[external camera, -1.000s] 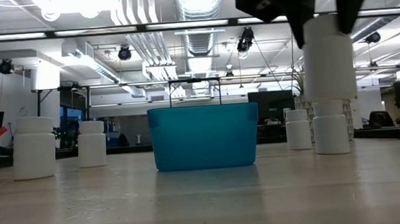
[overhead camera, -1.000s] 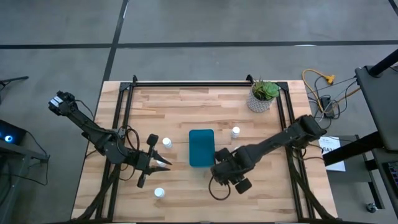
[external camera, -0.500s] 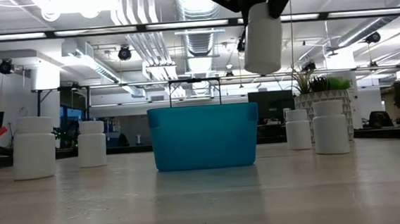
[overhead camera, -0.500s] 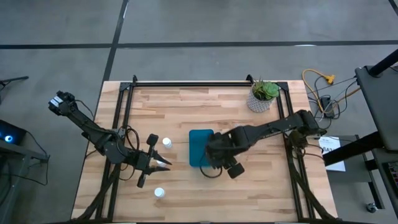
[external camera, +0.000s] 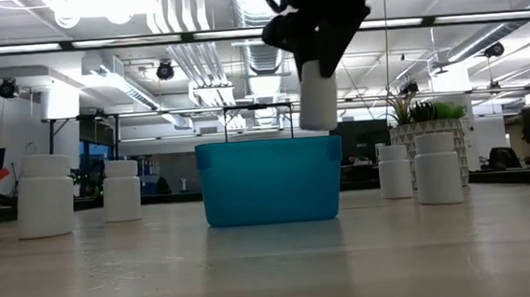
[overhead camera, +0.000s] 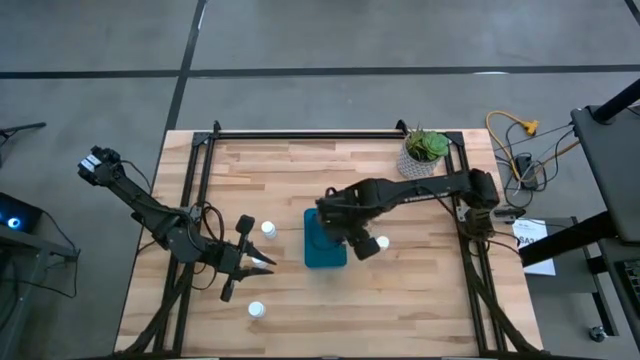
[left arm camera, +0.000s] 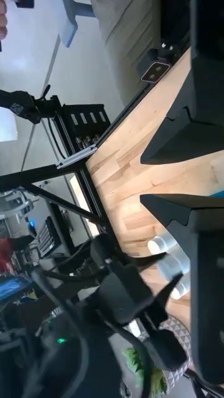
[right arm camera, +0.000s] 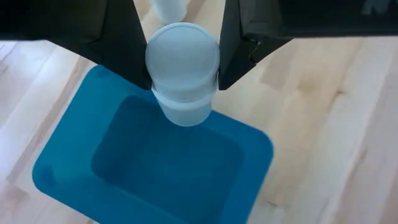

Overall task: Pick and place pill bottles into a basket
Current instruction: Put the medicine bottle in the blue bin

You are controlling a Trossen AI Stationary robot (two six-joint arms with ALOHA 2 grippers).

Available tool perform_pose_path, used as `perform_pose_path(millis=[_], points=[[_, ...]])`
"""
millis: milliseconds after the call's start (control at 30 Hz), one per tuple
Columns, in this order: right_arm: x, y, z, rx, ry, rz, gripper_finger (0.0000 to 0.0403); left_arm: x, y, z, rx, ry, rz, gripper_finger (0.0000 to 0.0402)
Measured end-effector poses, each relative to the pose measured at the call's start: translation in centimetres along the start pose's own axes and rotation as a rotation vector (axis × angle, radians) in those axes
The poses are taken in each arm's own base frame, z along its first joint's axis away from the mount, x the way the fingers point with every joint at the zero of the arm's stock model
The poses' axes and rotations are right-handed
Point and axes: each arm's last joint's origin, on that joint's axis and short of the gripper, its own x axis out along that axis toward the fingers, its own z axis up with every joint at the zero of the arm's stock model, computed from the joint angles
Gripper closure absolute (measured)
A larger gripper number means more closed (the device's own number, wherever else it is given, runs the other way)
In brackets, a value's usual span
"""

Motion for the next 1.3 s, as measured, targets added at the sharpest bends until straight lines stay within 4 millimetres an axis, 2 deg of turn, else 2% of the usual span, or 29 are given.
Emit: perform_pose_path(millis=[367,467,667,1100,1300], points=[[3.8,-3.7,2.3,-0.056,0.067,-0.015,0.0252,0.0,0.0,0.0,0.0,0.001,0.0,0.0332],[3.9,-4.6,2.5,-0.056,0.055,-0.021,0.0252,0.0,0.0,0.0,0.0,0.001,0.0,0.0332],[3.9,-6.1,1.7,-0.03,0.051,-0.024,0.0252,0.0,0.0,0.0,0.0,0.001,0.0,0.0332],[5.2,-6.5,0.9,-0.026,0.047,0.026,0.0252,0.0,0.0,0.0,0.0,0.001,0.0,0.0332],[6.5,-6.4,0.4,-0.038,0.068,0.038,0.0252,0.0,0.0,0.0,0.0,0.001,0.0,0.0332]])
